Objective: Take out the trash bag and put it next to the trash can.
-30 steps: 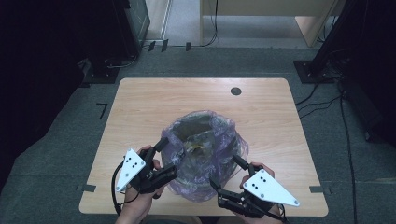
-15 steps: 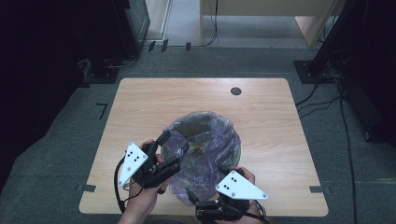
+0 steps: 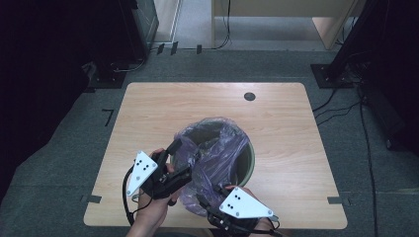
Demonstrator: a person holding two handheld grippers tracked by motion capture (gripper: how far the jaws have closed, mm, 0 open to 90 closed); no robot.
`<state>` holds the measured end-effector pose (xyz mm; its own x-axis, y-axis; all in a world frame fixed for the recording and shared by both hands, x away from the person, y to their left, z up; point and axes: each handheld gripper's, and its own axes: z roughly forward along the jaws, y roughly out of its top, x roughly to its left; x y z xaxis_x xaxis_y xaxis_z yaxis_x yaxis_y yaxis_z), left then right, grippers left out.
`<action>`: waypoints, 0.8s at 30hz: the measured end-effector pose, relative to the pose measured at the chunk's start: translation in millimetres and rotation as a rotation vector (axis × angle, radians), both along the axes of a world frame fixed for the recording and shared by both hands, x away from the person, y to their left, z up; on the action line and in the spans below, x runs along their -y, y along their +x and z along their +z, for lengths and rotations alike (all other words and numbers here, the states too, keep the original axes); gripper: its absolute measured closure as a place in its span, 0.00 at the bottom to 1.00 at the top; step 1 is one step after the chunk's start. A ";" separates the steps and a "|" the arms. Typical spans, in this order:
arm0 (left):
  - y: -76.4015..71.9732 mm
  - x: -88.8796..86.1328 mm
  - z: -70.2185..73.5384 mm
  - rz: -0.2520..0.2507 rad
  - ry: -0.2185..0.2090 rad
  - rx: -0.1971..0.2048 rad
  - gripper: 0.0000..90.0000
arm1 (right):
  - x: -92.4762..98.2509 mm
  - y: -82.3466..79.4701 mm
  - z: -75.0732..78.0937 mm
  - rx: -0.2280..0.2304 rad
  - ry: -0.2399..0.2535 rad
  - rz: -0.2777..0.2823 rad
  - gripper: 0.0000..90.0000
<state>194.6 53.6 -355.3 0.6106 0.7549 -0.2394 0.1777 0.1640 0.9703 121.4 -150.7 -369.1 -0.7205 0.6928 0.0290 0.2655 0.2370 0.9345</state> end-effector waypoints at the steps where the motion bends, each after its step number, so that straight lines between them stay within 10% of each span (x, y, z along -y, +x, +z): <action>1: 0.0 -0.3 0.1 0.000 -0.001 -0.001 0.38 | 0.1 -1.0 1.1 0.007 -0.002 0.007 0.80; 8: 0.2 -3.4 -0.1 0.003 -0.009 0.001 0.38 | 12.5 1.5 9.0 0.005 0.046 0.027 0.99; 18: -1.6 -3.9 -4.6 -0.020 0.017 0.002 0.39 | 45.8 24.7 14.0 0.062 0.154 -0.364 1.00; 24: -4.6 -2.1 -6.1 -0.097 0.068 0.019 0.60 | 61.2 32.8 14.0 0.039 0.235 -0.407 1.00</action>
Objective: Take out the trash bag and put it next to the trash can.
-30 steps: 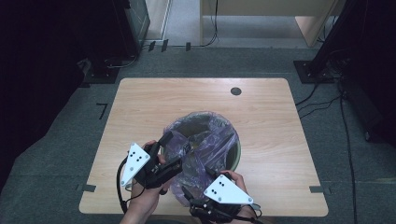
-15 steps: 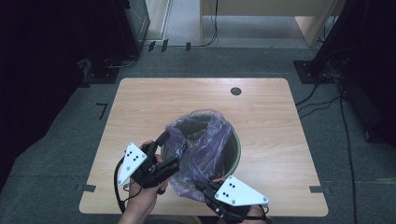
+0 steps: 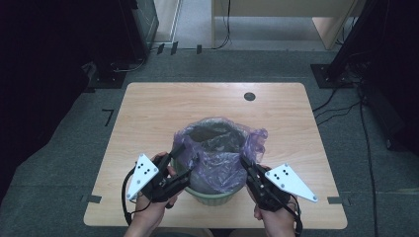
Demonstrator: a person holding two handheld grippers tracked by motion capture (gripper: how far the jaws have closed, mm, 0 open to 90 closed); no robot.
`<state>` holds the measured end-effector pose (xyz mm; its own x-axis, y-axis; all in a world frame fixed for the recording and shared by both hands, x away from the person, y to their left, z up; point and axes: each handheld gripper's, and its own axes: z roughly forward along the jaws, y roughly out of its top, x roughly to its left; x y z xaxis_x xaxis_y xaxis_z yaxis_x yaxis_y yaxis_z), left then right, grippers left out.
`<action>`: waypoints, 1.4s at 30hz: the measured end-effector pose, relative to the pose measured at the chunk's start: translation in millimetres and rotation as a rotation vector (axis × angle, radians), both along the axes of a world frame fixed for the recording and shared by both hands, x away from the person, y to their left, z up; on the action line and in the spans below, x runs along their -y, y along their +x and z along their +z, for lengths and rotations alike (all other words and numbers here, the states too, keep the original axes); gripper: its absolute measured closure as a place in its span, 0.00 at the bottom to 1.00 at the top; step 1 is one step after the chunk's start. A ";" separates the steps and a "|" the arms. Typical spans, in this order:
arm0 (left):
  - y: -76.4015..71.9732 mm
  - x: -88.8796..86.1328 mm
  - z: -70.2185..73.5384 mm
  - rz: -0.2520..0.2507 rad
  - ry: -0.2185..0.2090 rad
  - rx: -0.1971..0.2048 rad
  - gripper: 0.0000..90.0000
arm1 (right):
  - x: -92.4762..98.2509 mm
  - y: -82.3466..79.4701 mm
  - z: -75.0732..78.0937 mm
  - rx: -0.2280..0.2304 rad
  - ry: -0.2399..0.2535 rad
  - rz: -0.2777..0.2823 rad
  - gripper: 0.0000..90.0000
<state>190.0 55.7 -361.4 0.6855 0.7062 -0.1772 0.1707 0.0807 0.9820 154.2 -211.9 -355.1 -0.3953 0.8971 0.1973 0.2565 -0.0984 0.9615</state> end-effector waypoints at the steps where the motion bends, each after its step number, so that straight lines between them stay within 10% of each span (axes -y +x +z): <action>1: -0.5 1.5 0.0 -0.010 0.019 -0.005 0.64 | 0.1 -0.6 0.3 0.008 -0.001 0.012 1.00; 6: -3.2 7.1 1.5 -0.051 0.052 -0.016 0.98 | -11.9 -8.8 3.4 0.042 -0.014 0.114 0.93; 13: -8.0 9.1 4.9 -0.124 0.027 -0.018 1.00 | -36.9 -15.0 2.6 0.057 -0.109 0.251 0.58; 22: -12.6 9.5 8.3 -0.189 -0.022 -0.040 0.99 | -64.6 -13.2 8.0 0.038 -0.261 0.279 0.33; 25: -15.3 10.4 8.9 -0.211 -0.022 -0.035 0.97 | -72.2 -12.6 10.1 0.044 -0.287 0.248 0.34; 34: -15.6 3.6 4.0 -0.151 -0.043 -0.003 0.63 | -78.8 -10.9 7.1 0.072 -0.319 0.212 0.89; 42: -10.0 -6.8 3.1 -0.063 -0.035 -0.034 0.35 | -77.8 -6.9 6.0 0.100 -0.322 0.167 0.98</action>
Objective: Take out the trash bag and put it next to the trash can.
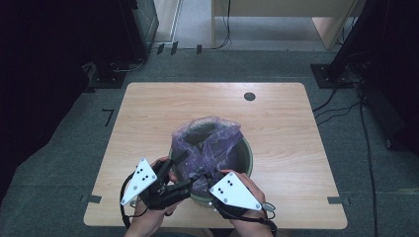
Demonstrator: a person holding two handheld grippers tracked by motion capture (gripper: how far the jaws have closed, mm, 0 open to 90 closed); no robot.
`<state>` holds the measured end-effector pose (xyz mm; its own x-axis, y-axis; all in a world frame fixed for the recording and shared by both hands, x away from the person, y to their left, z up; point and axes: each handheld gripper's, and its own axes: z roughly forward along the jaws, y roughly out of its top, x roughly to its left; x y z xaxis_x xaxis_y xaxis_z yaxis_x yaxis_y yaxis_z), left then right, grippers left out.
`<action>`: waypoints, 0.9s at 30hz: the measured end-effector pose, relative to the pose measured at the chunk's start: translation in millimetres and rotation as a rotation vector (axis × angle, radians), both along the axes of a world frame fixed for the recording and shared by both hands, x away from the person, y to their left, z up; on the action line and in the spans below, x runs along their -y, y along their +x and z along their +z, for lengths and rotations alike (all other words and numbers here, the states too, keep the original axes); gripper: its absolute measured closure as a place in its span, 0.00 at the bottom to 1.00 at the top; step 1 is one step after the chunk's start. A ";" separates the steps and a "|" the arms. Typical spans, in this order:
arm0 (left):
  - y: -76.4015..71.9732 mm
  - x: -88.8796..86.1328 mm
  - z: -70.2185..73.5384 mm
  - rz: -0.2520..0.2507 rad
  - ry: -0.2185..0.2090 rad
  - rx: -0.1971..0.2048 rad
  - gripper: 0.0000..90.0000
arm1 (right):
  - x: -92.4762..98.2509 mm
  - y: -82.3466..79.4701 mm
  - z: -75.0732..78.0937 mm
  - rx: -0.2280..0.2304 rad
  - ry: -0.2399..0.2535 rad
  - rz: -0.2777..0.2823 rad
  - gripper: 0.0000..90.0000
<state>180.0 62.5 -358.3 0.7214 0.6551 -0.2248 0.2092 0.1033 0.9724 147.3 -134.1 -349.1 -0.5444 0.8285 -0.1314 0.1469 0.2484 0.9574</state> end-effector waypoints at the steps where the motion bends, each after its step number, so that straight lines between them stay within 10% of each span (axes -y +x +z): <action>1: 0.8 -1.0 -0.1 0.017 0.016 -0.006 0.31 | 0.6 -0.3 0.4 0.009 0.006 -0.012 0.98; 15: -2.6 -14.5 0.8 0.002 0.014 0.011 0.24 | 4.7 7.0 12.2 0.092 0.052 -0.077 0.99; 27: 6.1 -34.2 -5.1 0.082 0.036 0.007 0.23 | 20.2 12.1 20.4 0.144 0.096 -0.137 1.00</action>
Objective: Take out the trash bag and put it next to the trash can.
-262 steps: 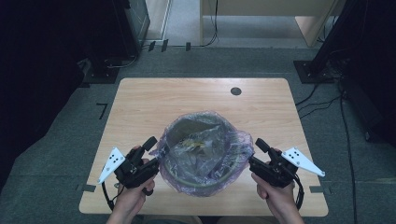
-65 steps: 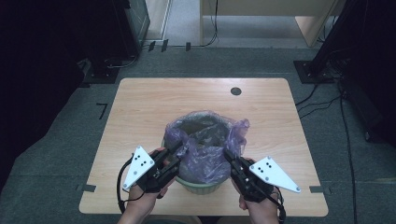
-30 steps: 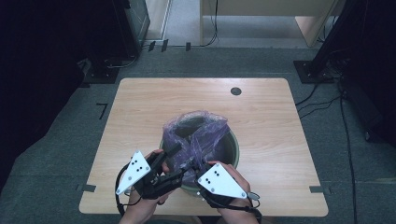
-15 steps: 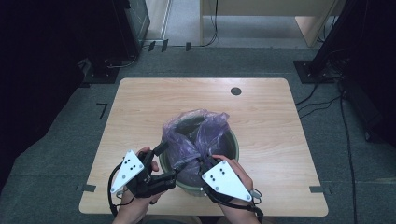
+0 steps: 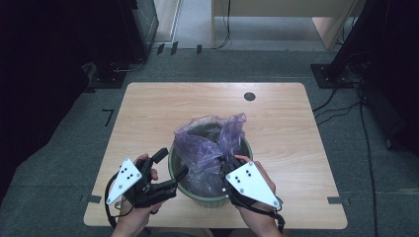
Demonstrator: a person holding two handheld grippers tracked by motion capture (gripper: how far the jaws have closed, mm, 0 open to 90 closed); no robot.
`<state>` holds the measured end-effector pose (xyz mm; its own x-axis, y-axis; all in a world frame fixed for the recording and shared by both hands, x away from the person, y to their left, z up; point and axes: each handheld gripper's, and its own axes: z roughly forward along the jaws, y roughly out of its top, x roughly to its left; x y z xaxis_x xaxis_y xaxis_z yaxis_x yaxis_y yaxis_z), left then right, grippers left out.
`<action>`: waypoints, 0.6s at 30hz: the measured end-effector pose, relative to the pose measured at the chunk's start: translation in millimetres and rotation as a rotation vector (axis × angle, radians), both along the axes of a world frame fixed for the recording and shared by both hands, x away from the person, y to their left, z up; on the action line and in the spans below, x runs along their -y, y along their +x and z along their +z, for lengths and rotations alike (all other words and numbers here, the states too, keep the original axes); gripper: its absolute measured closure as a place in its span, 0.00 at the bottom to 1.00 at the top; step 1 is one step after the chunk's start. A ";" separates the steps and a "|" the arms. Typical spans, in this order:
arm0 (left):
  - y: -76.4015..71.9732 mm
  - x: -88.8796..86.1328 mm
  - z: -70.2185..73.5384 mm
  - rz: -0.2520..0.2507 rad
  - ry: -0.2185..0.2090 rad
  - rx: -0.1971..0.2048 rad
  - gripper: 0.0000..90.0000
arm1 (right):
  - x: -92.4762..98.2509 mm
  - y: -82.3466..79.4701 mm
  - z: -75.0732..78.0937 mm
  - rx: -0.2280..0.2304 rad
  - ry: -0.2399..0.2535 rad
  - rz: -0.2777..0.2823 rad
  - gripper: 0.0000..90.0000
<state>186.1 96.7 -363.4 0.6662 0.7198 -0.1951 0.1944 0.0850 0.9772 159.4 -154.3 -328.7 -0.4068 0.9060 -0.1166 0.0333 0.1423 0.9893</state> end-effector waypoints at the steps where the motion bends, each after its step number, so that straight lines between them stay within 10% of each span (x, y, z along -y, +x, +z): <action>1: 1.1 -2.2 -0.9 0.011 0.001 -0.002 0.23 | 1.4 -0.3 1.2 0.014 0.006 -0.005 1.00; 18: 40.2 -60.9 -58.8 0.325 0.098 -0.208 0.17 | 20.7 -4.3 30.3 0.194 0.090 -0.095 1.00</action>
<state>226.2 157.7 -422.2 0.3537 0.9087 -0.2219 0.3677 0.0831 0.9262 155.1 -175.0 -298.4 -0.2968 0.9496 -0.1011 -0.1497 0.0583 0.9870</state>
